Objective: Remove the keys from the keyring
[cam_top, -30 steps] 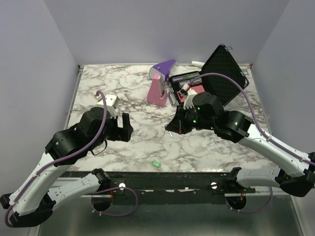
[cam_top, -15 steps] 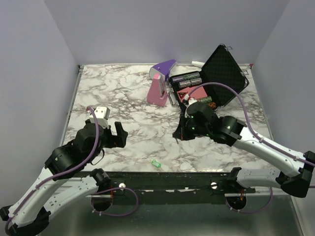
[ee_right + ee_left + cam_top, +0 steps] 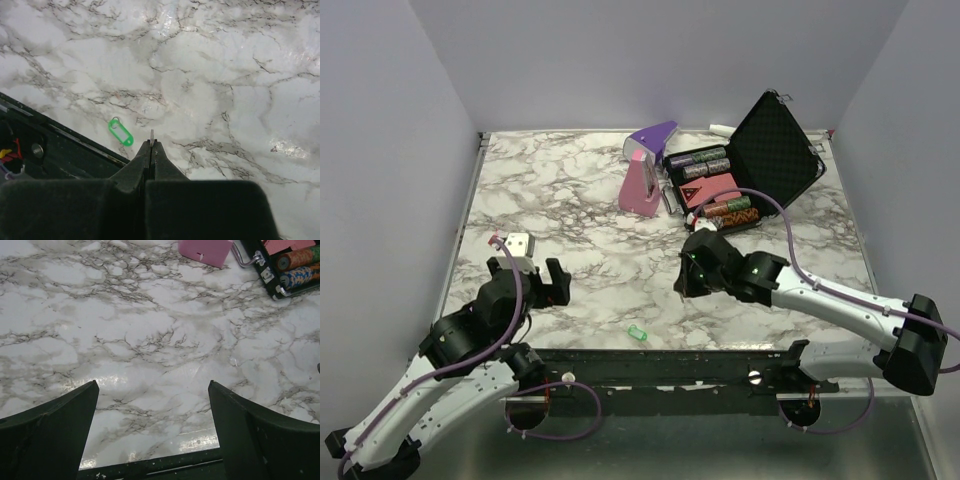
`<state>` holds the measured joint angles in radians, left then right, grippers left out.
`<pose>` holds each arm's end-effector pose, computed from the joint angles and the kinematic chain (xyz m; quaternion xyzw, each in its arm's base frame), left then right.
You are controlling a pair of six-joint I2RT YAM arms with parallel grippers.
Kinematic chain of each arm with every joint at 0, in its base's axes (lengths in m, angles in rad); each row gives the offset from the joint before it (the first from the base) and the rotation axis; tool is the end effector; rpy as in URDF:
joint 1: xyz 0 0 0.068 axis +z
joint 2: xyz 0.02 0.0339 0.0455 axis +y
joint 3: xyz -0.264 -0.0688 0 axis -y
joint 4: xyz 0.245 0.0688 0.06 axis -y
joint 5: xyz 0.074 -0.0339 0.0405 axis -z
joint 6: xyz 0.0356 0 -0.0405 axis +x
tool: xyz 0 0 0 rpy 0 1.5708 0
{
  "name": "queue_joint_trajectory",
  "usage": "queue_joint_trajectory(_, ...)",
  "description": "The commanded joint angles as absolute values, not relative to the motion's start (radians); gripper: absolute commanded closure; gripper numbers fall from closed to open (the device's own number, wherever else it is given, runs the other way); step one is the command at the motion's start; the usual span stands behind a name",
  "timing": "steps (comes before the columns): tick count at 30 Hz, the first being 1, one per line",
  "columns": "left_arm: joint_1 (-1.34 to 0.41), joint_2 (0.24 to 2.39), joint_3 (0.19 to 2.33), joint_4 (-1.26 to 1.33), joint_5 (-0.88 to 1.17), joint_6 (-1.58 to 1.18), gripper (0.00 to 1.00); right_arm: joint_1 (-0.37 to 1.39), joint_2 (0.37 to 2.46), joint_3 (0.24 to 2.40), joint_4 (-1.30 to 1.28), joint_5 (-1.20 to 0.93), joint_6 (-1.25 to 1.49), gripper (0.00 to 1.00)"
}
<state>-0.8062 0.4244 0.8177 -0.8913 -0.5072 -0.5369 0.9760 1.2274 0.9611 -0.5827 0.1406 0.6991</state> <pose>0.0644 -0.0422 0.3213 -0.0154 0.8417 -0.1390 0.5215 0.1473 0.2088 0.2735 -0.1042 0.9278 0.2177 0.2846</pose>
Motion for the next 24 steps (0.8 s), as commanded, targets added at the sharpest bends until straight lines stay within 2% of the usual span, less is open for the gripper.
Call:
queue_joint_trajectory(1,-0.802,0.339,0.753,-0.884,-0.594,-0.545,0.01,0.982,1.21,0.884,-0.447,0.195,0.704,0.99)
queue_joint_trajectory(7,-0.802,0.276,0.733,-0.857,-0.63,-0.543,0.01,0.982,1.258,0.851,-0.336,0.189,0.666,0.99)
queue_joint_trajectory(11,-0.802,0.284,0.736,-0.868,-0.655,-0.537,0.01,0.983,1.36,0.877,-0.258,0.143,0.62,0.99)
queue_joint_trajectory(24,-0.799,0.313,0.742,-0.868,-0.634,-0.528,0.01,0.983,1.831,1.284,-0.273,-0.026,0.511,0.99)
